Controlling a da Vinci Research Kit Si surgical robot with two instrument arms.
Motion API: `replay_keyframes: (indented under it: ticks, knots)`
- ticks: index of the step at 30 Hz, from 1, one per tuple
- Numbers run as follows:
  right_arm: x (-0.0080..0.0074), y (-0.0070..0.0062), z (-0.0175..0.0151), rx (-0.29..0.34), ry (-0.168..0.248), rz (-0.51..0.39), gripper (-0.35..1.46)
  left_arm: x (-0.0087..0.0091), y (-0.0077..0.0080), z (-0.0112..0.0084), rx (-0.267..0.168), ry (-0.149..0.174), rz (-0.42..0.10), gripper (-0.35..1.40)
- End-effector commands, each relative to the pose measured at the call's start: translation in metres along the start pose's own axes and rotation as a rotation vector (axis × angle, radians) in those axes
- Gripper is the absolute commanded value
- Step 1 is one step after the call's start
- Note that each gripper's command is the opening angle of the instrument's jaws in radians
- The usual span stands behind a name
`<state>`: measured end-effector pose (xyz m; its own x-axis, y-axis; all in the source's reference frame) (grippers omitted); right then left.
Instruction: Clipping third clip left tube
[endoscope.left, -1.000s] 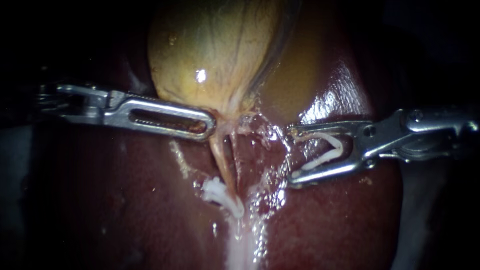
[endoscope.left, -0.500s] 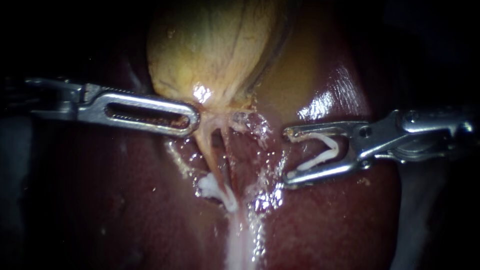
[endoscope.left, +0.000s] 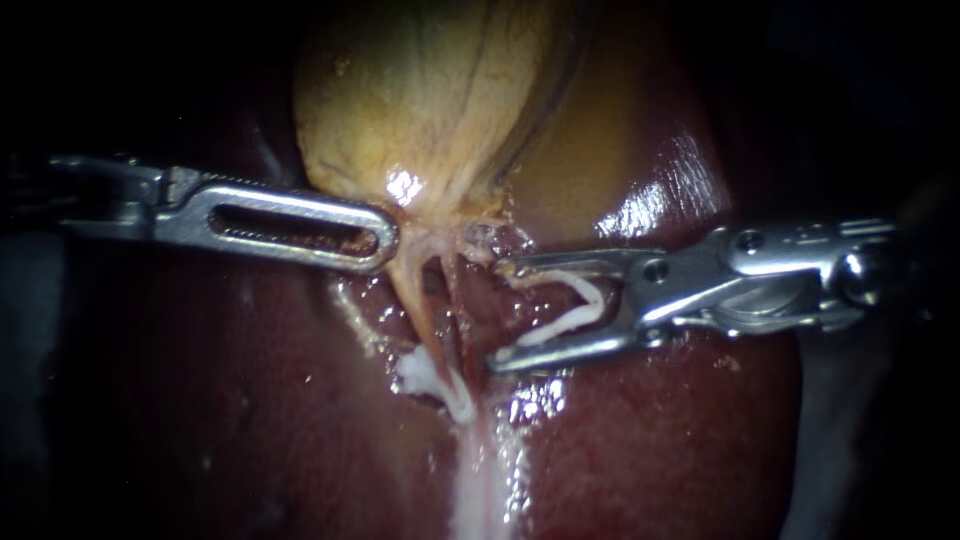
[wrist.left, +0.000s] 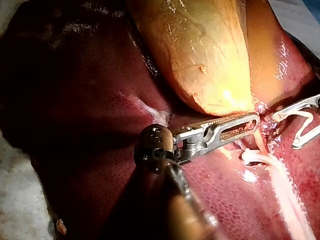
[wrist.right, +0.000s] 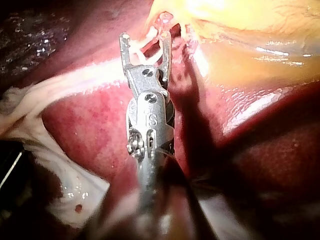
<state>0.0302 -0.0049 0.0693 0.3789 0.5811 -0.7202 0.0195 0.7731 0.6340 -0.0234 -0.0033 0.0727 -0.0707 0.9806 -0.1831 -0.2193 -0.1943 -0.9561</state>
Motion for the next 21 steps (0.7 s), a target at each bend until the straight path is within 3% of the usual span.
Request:
replay_keyframes:
  ticks: [1,14,21]
  knots:
    - [-0.0001,0.0000,0.0004,0.001,-0.001,0.002,0.49,0.0000,0.0000,0.0000,0.000,0.000,0.000,-0.35]
    - [-0.0012,0.0003,0.0048,0.017,-0.002,0.020,0.49,0.0000,0.0000,0.0002,0.001,0.001,0.000,-0.35]
    - [-0.0028,0.0012,0.0073,0.025,-0.004,0.040,0.49,-0.0001,0.0002,0.0004,0.002,0.002,0.006,-0.35]
